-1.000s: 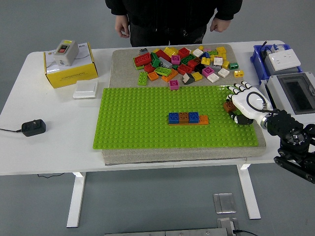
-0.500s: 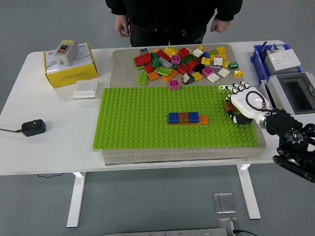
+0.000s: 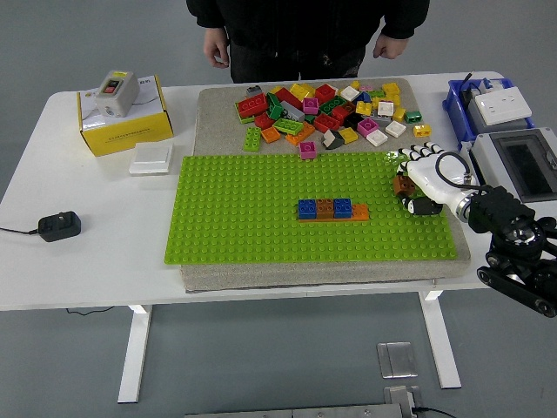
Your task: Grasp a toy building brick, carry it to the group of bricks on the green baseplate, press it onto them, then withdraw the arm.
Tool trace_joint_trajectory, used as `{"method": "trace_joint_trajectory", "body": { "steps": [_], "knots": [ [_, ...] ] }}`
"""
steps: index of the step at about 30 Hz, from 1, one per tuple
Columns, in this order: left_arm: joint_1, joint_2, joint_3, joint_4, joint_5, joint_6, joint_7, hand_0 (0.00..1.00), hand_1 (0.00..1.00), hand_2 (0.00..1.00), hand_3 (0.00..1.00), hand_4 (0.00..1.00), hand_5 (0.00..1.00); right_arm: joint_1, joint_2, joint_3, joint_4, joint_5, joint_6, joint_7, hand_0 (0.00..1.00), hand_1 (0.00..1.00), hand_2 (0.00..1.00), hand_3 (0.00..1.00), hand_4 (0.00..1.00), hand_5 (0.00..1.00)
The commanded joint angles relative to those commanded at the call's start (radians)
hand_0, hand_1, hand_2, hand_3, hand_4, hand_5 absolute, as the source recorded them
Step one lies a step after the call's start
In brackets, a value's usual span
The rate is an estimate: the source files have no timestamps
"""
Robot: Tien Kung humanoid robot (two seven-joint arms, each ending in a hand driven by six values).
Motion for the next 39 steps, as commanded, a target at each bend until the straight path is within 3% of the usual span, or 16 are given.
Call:
{"method": "trace_joint_trajectory", "body": {
  "steps": [1, 30, 36, 37, 39],
  "knots": [
    [0.0, 0.0, -0.001, 0.0, 0.001, 0.0, 0.0, 0.638, 0.602, 0.574, 0.681, 0.346, 0.746, 0.0, 0.001, 0.0, 0.0, 0.0, 0.0, 0.0, 0.998, 0.998, 0.998, 0.774, 0.607, 0.407],
    [0.0, 0.0, -0.001, 0.0, 0.003, 0.002, -0.002, 0.637, 0.601, 0.573, 0.664, 0.309, 0.747, -0.006, 0.009, 0.002, -0.015, 0.029, -0.013, 0.014, 0.998, 0.998, 0.998, 0.769, 0.63, 0.426],
    [0.0, -0.001, 0.001, 0.0, 0.001, 0.002, -0.002, 0.637, 0.601, 0.573, 0.664, 0.308, 0.75, -0.009, 0.014, -0.004, -0.017, 0.043, -0.026, 0.013, 0.998, 0.998, 0.998, 0.739, 0.647, 0.436],
    [0.0, -0.001, 0.0, 0.0, 0.002, 0.001, -0.002, 0.637, 0.6, 0.573, 0.66, 0.286, 0.743, -0.01, 0.015, -0.004, -0.018, 0.043, -0.027, 0.012, 0.998, 0.998, 0.998, 0.522, 0.627, 0.448],
    [0.0, -0.001, -0.001, 0.0, 0.003, 0.001, -0.002, 0.637, 0.6, 0.573, 0.66, 0.286, 0.743, -0.011, 0.016, -0.004, -0.02, 0.044, -0.029, 0.012, 0.998, 0.998, 0.998, 0.522, 0.627, 0.448]
  ]
}}
